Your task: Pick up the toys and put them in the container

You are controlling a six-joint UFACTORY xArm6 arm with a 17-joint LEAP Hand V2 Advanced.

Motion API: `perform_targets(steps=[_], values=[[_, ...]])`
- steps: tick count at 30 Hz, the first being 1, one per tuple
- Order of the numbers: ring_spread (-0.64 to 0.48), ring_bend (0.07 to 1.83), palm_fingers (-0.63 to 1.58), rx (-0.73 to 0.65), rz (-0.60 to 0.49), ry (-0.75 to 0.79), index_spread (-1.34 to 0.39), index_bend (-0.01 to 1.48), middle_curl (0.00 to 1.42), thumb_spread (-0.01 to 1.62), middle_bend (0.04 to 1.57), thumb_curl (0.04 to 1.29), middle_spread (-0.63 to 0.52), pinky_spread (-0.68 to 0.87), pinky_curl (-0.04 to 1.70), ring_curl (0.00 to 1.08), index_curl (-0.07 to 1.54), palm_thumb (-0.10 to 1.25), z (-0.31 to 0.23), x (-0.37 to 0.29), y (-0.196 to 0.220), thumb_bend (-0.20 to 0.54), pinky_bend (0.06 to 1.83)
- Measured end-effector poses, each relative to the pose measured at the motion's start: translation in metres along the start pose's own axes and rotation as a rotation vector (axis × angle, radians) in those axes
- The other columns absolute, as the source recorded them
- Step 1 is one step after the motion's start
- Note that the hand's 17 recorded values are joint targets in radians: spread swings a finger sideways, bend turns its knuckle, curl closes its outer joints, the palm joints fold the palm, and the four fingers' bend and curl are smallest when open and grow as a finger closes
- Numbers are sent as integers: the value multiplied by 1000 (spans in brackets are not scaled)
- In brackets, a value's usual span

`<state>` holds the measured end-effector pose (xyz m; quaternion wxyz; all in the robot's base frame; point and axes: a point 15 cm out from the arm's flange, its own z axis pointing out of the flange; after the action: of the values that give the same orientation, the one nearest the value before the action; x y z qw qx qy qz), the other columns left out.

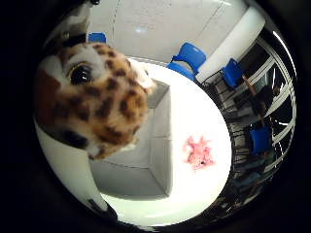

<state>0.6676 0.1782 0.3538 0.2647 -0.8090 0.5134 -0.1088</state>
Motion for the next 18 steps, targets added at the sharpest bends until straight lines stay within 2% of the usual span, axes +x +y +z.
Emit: perform_targets(steps=[3, 4, 5, 9, 11, 16, 18], values=[[-265, 1233, 978, -29, -2, -10, -402, 200, 562, 1073, 877, 556, -262, -595, 631, 525, 614, 775, 3, -1, 7, -22, 1034], [-270, 1224, 965, -37, -5, -12, -416, 167, 554, 1075, 851, 552, -268, -596, 623, 519, 604, 775, 5, -1, 10, -22, 1033], [-282, 1177, 847, -41, -9, -12, -452, 135, 530, 1096, 778, 536, -282, -581, 615, 497, 562, 752, 5, 0, 11, -26, 1056], [-254, 1056, 493, -54, -16, -17, -501, 211, 494, 1155, 697, 496, -264, -368, 598, 438, 523, 710, 6, 0, 14, -22, 917], [-216, 1003, 421, -68, -21, -21, -504, 212, 474, 1173, 671, 479, -242, -210, 562, 400, 502, 696, 4, 1, 18, -19, 840], [-102, 821, 338, -56, -28, -9, -485, 185, 475, 1196, 765, 450, -220, 183, 507, 309, 444, 668, -6, 13, 17, -19, 776], [-80, 791, 330, -60, -27, -9, -481, 182, 471, 1199, 780, 442, -217, 265, 491, 290, 427, 664, -8, 16, 18, -19, 769]])
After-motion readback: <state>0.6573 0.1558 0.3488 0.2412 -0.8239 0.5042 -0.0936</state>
